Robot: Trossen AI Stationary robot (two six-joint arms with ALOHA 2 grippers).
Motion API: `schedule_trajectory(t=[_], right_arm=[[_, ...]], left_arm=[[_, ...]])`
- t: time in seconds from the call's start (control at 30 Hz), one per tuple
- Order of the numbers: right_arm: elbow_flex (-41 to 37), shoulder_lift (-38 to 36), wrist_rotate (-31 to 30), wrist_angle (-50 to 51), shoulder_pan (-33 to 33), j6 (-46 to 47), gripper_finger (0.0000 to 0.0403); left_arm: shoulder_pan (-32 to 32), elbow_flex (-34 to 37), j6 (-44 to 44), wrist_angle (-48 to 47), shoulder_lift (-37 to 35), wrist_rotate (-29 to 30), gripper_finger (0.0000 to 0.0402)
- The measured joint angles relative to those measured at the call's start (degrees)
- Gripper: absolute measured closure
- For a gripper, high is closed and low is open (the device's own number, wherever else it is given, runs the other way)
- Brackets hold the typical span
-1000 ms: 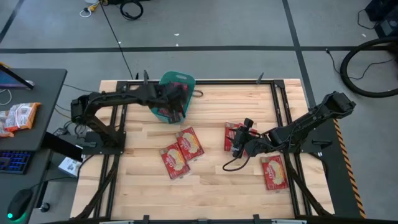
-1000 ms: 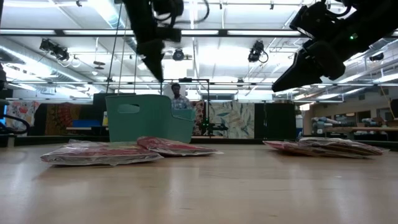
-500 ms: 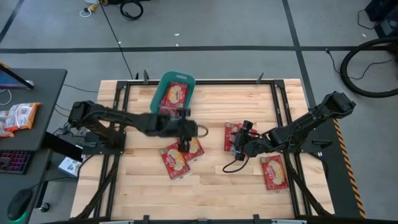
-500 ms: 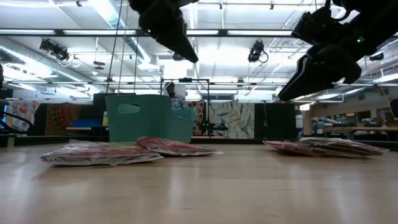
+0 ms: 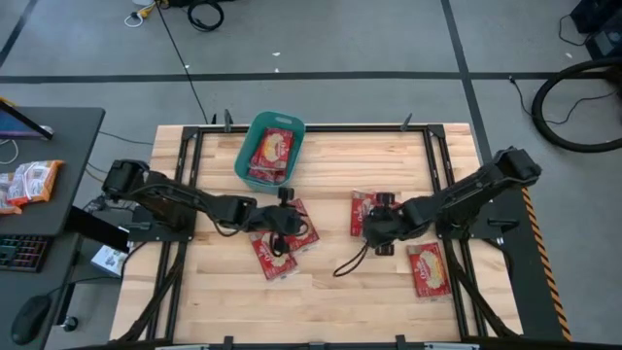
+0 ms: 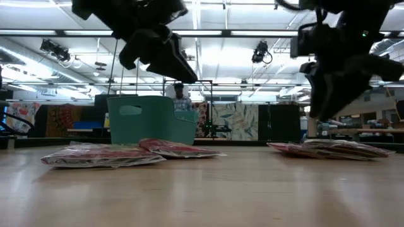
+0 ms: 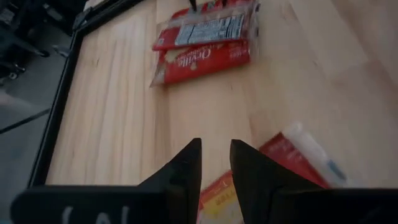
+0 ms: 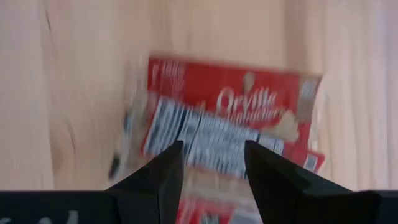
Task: Sort popcorn bags into baskets
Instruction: Put the red popcorn bag into the green bin
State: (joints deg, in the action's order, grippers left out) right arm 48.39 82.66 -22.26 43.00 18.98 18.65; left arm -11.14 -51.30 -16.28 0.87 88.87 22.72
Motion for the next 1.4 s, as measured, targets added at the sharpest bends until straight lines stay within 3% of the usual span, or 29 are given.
schedule_trajectory(t=[0.23,0.4,0.7,0.83,0.97,1.2,1.4], right_arm=[[8.21,8.01,5.28,15.33,-0.59,-7.13,0.0229],[9.5,9.67,6.14,21.8,-0.36,-10.55,0.0222],[7.59,10.1,2.85,20.29,-0.61,-21.64,0.0173],[7.58,10.66,7.05,17.53,-1.49,-27.92,0.0181],[7.56,11.91,6.93,17.23,-2.37,-32.46,0.0207],[6.18,11.95,8.69,23.67,-4.6,-28.66,0.0243],[3.11,11.88,6.31,23.55,-4.53,-22.05,0.0235]], left_arm=[[0.36,7.08,-0.77,8.54,-6.51,0.02,0.0313],[-0.06,10.8,-0.89,11.93,-11.67,0.04,0.0313],[-0.06,12.41,1.78,20.13,-13.1,-0.49,0.0313],[-0.02,12.41,3.66,19.85,-13.1,-0.46,0.0313],[-0.13,12.41,3.7,19.8,-13.1,-0.46,0.0313],[-0.15,12.41,6.27,19.07,-13.03,-0.46,0.0313],[0.0,12.41,6.59,18.58,-13.01,-0.47,0.0313]])
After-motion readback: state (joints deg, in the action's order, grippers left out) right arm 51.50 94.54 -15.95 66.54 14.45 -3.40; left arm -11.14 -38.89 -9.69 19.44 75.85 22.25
